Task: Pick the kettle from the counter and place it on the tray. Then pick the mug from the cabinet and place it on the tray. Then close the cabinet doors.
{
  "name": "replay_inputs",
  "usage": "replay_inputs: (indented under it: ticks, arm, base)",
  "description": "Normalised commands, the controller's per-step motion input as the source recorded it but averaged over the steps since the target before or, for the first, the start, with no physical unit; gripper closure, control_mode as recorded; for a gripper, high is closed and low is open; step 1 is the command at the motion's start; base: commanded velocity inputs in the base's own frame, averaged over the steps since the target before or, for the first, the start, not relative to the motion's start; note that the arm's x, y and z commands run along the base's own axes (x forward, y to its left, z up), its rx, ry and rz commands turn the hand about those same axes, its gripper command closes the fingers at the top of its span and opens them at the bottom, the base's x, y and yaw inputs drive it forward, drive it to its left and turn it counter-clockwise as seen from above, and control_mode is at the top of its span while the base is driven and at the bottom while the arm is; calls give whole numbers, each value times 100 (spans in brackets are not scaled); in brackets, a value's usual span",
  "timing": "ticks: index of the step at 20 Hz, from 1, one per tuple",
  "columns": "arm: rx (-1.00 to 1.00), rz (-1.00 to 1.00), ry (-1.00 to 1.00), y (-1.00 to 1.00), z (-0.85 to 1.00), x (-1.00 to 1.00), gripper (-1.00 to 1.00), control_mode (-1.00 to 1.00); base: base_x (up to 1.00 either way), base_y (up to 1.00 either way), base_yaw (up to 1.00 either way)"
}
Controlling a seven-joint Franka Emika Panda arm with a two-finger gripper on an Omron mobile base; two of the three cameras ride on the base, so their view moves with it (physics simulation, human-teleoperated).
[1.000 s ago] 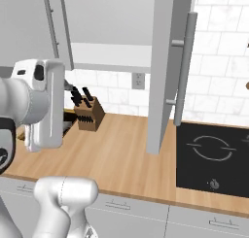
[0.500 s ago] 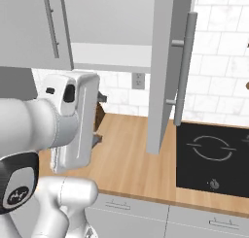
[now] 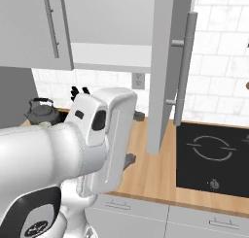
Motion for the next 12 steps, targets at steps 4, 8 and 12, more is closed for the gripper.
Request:
replay_inputs:
  ticks: [4,8,12]
  arm:
    - [0,-35,1,-63,0,-7,-100,-100]
    - [-5,-29,-3,-50,0,-19,-100,-100]
    - [-3,-23,-1,-51,-1,12,-100,-100]
  base:
    - [0,0,0]
    - [0,0,0]
    - [0,0,0]
